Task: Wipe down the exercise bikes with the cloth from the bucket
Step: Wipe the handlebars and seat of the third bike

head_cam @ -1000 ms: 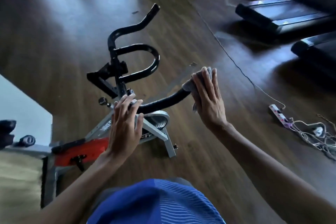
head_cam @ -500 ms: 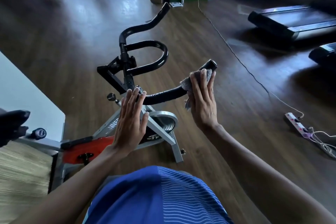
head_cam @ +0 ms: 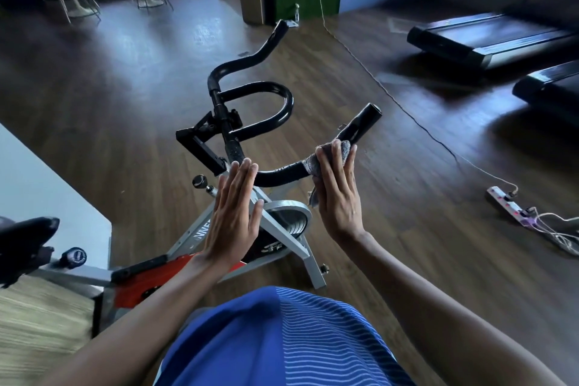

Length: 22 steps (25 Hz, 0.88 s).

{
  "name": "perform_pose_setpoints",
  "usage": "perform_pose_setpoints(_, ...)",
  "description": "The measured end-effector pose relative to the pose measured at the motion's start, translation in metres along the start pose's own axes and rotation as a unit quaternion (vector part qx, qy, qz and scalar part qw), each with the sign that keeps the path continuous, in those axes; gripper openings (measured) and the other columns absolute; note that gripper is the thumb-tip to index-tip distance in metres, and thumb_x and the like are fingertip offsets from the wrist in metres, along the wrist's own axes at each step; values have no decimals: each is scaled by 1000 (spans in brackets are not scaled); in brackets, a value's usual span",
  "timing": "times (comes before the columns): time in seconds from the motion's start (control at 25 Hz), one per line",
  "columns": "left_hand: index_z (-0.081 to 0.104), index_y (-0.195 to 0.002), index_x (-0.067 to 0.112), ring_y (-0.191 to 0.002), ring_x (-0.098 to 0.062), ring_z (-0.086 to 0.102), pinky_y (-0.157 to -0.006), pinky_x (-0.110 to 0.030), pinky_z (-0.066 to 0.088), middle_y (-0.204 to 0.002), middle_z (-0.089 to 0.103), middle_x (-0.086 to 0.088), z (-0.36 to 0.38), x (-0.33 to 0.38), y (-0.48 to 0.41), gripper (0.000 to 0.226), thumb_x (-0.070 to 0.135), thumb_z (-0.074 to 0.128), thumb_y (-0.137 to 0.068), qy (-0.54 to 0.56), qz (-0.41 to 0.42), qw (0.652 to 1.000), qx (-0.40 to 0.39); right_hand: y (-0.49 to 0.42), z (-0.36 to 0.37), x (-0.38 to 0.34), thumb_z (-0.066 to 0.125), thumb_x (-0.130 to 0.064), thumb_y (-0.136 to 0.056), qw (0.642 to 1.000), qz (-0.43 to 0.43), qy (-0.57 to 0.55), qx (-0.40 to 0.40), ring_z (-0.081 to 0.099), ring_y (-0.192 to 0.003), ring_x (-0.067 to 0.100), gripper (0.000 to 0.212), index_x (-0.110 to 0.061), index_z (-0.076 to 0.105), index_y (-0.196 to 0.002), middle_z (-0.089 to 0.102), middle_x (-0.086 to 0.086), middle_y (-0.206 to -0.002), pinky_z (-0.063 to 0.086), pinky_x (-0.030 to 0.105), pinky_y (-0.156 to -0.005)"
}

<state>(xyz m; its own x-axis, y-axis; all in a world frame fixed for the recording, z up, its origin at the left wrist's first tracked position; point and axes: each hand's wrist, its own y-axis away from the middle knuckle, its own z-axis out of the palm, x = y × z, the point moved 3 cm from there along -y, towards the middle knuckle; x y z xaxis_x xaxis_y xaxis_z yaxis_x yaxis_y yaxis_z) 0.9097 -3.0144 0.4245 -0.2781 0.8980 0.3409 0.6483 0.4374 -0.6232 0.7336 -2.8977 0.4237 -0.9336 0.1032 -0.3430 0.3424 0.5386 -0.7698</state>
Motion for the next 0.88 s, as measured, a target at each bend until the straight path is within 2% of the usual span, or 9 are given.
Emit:
perform_pose_setpoints(0.2, 25, -153, 2, -153, -23, 12, -123, -51, 15, -163, 21, -13, -3, -12, -2, 69, 6, 61, -94, 20, 35, 999, -18, 10, 10, -17, 41, -19, -107, 998, 68, -13, -4, 6, -151, 44, 47, -6, 36, -152, 16, 10, -164, 29, 58, -116)
perform_pose_setpoints(0.44, 24, -154, 3, -153, -23, 12, -124, -48, 14, -164, 19, -12, -5, -31, -5, 65, 13, 54, -98, 48, 74, 995, -38, 14, 20, -43, 42, -18, -107, 994, 113, -5, 8, 6, -152, 40, 48, -3, 35, -152, 17, 14, -164, 32, 57, -115)
perform_pose_setpoints(0.72, 21, -156, 7, -154, -21, 9, -124, -46, 11, -165, 16, -8, -9, -46, -11, 70, 12, 58, -97, 76, 123, 986, -79, 17, 37, -78, 41, -18, -106, 988, 150, 13, 33, 5, -152, 41, 48, -1, 35, -151, 16, 17, -163, 26, 56, -119)
perform_pose_setpoints(0.88, 19, -156, 6, -154, -21, 7, -123, -51, 14, -166, 13, -7, -13, -57, -15, 72, 11, 59, -96, 98, 143, 979, -103, 16, 47, -91, 41, -17, -106, 985, 161, 31, 57, 7, -151, 42, 47, 1, 36, -150, 18, 18, -162, 20, 50, -123)
